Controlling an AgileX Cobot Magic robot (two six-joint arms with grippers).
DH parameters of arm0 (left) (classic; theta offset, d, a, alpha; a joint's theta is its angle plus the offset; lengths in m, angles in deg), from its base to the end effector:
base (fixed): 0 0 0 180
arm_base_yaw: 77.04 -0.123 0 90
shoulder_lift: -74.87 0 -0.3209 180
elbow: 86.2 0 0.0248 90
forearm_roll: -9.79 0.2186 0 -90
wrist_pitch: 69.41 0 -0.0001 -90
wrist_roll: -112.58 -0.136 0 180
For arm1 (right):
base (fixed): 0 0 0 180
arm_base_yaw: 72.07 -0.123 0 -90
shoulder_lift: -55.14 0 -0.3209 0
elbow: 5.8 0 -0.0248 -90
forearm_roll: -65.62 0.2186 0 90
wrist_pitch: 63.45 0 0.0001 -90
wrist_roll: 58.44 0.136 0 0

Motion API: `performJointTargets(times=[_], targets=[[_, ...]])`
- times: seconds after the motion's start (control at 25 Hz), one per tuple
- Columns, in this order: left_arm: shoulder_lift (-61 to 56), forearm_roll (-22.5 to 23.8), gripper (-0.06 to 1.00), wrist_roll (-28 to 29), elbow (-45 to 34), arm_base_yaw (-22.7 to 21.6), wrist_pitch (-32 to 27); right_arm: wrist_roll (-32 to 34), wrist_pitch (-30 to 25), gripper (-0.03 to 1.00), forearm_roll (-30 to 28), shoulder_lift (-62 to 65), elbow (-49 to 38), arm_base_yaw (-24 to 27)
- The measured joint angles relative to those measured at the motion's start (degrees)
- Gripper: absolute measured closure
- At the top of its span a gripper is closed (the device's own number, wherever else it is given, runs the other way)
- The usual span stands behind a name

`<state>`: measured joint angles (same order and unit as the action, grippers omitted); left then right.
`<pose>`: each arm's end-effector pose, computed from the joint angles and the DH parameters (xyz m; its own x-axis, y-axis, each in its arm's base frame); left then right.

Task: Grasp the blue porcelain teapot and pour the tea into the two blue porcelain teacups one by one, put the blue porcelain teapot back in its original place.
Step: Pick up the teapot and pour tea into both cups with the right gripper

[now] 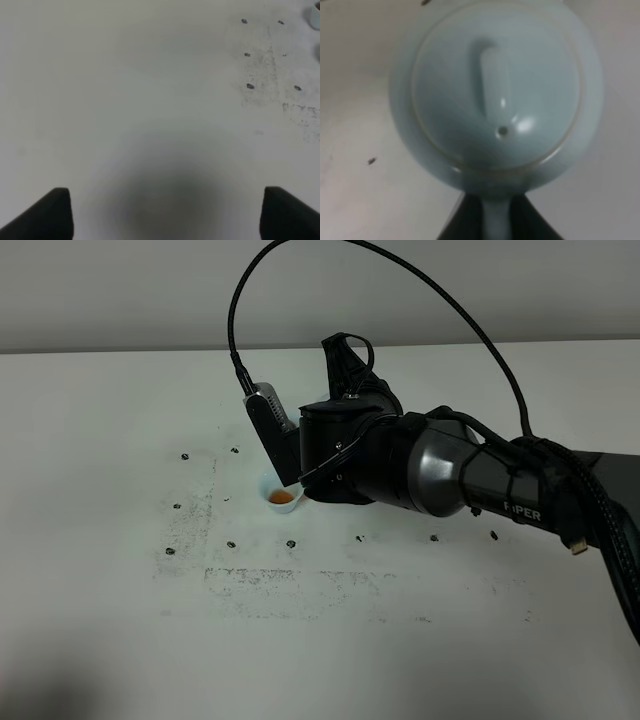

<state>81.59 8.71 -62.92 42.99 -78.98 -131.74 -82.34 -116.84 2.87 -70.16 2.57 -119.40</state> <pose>-0.0296 -0.0033 0.2311 -0.4939 -0.1040 -0.8633 -0.0627 0.9945 -0.0839 0.3704 0.2585 0.2267 0.0833 -0.8985 0.4309 -0.6298 -0.3825 -0.6760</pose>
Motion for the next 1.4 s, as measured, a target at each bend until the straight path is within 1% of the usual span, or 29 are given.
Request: performJointTargets(times=[0.24,1.4], targets=[[0.0,0.0,0.22,0.0,0.0,0.0,0.0,0.0,-0.4,0.92,-0.2,0.0,0.0,-1.0],[0.0,0.0,0.22,0.0,0.0,0.0,0.0,1.3,-2.0,0.92,-1.7,0.0,0.0,-1.5]])
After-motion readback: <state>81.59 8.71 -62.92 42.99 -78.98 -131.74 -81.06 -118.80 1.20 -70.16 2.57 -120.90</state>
